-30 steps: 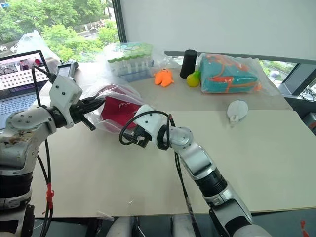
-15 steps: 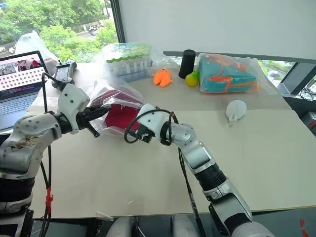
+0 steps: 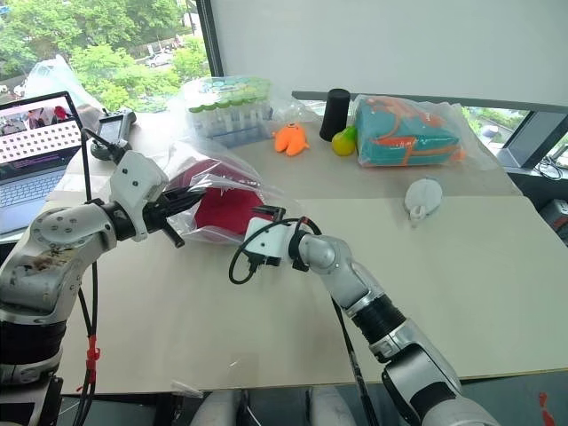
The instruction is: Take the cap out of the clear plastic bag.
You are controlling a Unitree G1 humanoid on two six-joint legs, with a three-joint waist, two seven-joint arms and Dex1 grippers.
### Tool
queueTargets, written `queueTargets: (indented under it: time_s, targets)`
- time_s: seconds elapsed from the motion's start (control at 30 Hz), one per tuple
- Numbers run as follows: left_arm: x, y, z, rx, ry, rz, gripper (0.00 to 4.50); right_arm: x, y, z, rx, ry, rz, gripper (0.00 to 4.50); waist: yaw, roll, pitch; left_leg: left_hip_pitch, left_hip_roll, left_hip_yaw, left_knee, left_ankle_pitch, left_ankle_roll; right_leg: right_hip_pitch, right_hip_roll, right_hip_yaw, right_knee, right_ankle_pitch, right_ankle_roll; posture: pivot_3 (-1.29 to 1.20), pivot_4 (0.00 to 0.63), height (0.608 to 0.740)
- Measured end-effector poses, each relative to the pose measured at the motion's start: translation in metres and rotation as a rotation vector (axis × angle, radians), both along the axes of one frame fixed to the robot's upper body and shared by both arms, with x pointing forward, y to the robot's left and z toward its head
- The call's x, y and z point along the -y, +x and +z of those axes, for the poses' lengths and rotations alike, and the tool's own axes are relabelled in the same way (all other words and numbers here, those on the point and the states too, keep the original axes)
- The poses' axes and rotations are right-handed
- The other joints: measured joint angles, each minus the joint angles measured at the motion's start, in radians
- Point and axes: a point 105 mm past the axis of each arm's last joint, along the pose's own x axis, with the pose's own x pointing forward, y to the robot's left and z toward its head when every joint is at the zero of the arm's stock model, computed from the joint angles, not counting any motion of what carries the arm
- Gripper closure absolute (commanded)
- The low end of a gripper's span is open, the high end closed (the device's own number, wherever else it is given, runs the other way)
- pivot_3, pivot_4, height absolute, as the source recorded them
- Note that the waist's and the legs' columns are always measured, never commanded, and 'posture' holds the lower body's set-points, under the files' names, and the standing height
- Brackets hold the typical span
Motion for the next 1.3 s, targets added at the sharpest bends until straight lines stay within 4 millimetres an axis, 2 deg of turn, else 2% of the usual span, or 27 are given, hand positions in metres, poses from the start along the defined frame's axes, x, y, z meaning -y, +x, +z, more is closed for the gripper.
queueTargets:
  time_s: [0.13, 0.27, 0.47, 0.53, 0.63, 0.7, 0.77, 0.83, 0.9, 0.97, 1.1, 1.3]
  targets:
    - [0.001, -0.001, 0.0, -0.004, -0.005, -0.003, 4.45, -0.008, 0.01, 0.005, 0.153, -0.044, -0.036, 0.0, -0.001, 0.0, 0.0, 0.0, 0.0, 0.0, 0.0, 0.0, 0.0, 0.0, 0.0, 0.0, 0.0, 0.0, 0.0, 0.0, 0.15, 0.74]
    - [0.002, -0.001, -0.001, -0.006, -0.007, -0.005, 4.45, -0.015, 0.01, 0.004, 0.167, -0.03, -0.039, 0.0, 0.0, 0.0, 0.0, 0.0, 0.0, 0.0, 0.0, 0.0, 0.0, 0.0, 0.0, 0.0, 0.0, 0.0, 0.0, 0.0, 0.15, 0.74]
    - [0.003, 0.0, -0.001, -0.005, -0.014, -0.001, 4.45, -0.013, 0.013, 0.001, 0.154, -0.043, -0.034, 0.0, 0.001, 0.0, 0.0, 0.0, 0.0, 0.0, 0.0, 0.0, 0.0, 0.0, 0.0, 0.0, 0.0, 0.0, 0.0, 0.0, 0.15, 0.74]
    - [0.004, 0.0, -0.003, -0.007, -0.017, -0.001, 4.45, -0.014, 0.005, -0.006, 0.084, -0.061, 0.018, 0.0, 0.0, 0.0, 0.0, 0.0, 0.0, 0.0, -0.001, 0.0, 0.0, 0.0, 0.0, 0.0, 0.0, 0.0, 0.0, 0.0, 0.15, 0.74]
    - [0.003, -0.001, -0.007, -0.019, -0.015, 0.0, 4.45, -0.008, -0.02, -0.013, -0.05, -0.05, 0.123, 0.0, 0.003, 0.0, 0.0, 0.0, 0.0, -0.001, -0.001, 0.0, 0.0, 0.001, 0.0, 0.0, -0.001, 0.0, 0.0, 0.0, 0.15, 0.74]
    - [0.003, -0.001, -0.008, -0.022, -0.014, 0.001, 4.45, -0.003, -0.027, -0.006, -0.077, -0.041, 0.152, 0.0, 0.004, 0.0, 0.0, 0.0, 0.0, -0.001, -0.001, 0.0, 0.0, 0.001, 0.0, 0.0, -0.001, 0.0, 0.0, 0.0, 0.15, 0.74]
    - [0.003, -0.001, -0.008, -0.021, -0.014, 0.0, 4.45, 0.004, -0.031, 0.011, -0.083, -0.012, 0.166, 0.0, 0.004, 0.0, 0.0, 0.001, 0.0, -0.001, -0.001, 0.0, 0.0, 0.001, 0.0, 0.0, 0.0, 0.0, 0.0, 0.0, 0.15, 0.74]
    - [0.004, -0.001, -0.009, -0.022, -0.014, -0.002, 4.45, 0.017, -0.028, 0.029, -0.07, 0.028, 0.142, 0.0, 0.006, 0.0, 0.0, 0.002, 0.0, -0.001, -0.001, 0.0, 0.0, 0.002, 0.0, -0.001, 0.0, 0.0, 0.0, 0.0, 0.15, 0.74]
    - [0.005, -0.001, -0.009, -0.024, -0.017, -0.005, 4.45, 0.036, -0.014, 0.047, -0.03, 0.049, 0.064, 0.0, 0.006, 0.0, 0.0, 0.002, 0.0, -0.001, -0.001, 0.0, -0.001, 0.002, 0.0, -0.001, 0.0, 0.0, 0.0, 0.0, 0.15, 0.74]
    - [0.009, -0.001, -0.012, -0.03, -0.023, -0.015, 4.45, 0.045, 0.001, 0.059, 0.027, 0.058, -0.014, 0.0, 0.002, 0.0, 0.0, 0.003, 0.0, 0.0, -0.001, 0.001, -0.001, 0.002, 0.0, 0.0, 0.0, 0.0, -0.001, 0.0, 0.15, 0.74]
    - [0.013, -0.002, -0.015, -0.042, -0.019, -0.03, 4.45, 0.046, 0.011, 0.052, 0.079, 0.03, -0.063, 0.0, 0.001, 0.0, 0.0, 0.002, 0.0, 0.0, -0.003, 0.001, -0.001, 0.001, 0.0, 0.0, 0.0, 0.0, -0.001, 0.0, 0.15, 0.74]
    - [0.014, -0.001, -0.015, -0.041, -0.02, -0.029, 4.45, 0.03, 0.009, 0.046, 0.162, 0.029, -0.048, 0.0, 0.004, 0.0, 0.0, 0.001, 0.0, 0.0, -0.003, 0.001, -0.001, 0.0, 0.0, 0.0, -0.001, 0.0, -0.001, 0.0, 0.15, 0.74]
